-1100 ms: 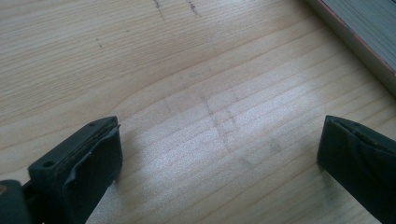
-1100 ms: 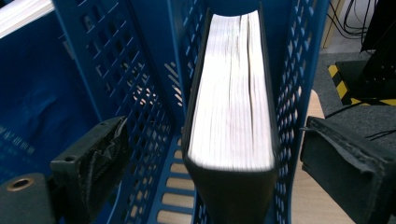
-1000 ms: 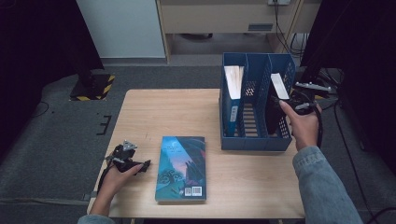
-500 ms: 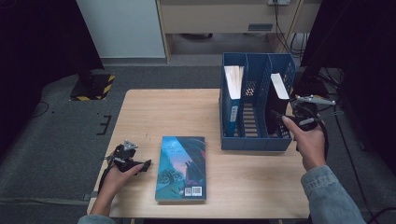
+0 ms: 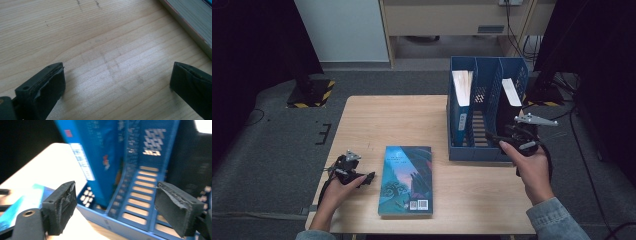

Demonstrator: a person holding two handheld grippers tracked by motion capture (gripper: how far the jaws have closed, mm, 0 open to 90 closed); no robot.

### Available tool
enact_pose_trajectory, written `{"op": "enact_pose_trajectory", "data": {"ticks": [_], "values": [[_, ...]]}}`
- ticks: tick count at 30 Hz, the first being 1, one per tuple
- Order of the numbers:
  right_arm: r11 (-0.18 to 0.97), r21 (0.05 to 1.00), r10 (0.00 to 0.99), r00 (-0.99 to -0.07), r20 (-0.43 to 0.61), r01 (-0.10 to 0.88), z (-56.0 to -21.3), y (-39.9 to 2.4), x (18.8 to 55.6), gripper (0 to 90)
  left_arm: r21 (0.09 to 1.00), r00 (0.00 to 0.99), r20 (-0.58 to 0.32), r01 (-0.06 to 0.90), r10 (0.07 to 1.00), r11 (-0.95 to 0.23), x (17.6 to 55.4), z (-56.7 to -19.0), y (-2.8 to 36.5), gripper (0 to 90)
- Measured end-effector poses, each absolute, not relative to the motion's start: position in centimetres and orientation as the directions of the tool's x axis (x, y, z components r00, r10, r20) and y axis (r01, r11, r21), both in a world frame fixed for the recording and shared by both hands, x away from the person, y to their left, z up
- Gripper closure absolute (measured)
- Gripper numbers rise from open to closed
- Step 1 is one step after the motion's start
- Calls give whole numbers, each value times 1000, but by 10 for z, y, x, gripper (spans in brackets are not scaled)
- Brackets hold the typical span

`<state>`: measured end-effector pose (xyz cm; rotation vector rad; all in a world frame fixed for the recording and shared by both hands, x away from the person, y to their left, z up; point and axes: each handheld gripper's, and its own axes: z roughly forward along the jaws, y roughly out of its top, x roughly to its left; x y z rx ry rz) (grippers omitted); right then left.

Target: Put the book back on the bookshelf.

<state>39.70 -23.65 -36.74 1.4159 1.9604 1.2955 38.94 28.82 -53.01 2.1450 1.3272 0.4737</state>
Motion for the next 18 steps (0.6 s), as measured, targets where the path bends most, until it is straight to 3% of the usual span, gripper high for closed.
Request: {"op": "enact_pose_trajectory", "data": {"ticks": [18], "values": [[164, 808, 812, -543, 216, 566, -409, -187, 395, 195, 620, 433, 1, 707, 902, -340, 391, -529, 282, 0]]}}
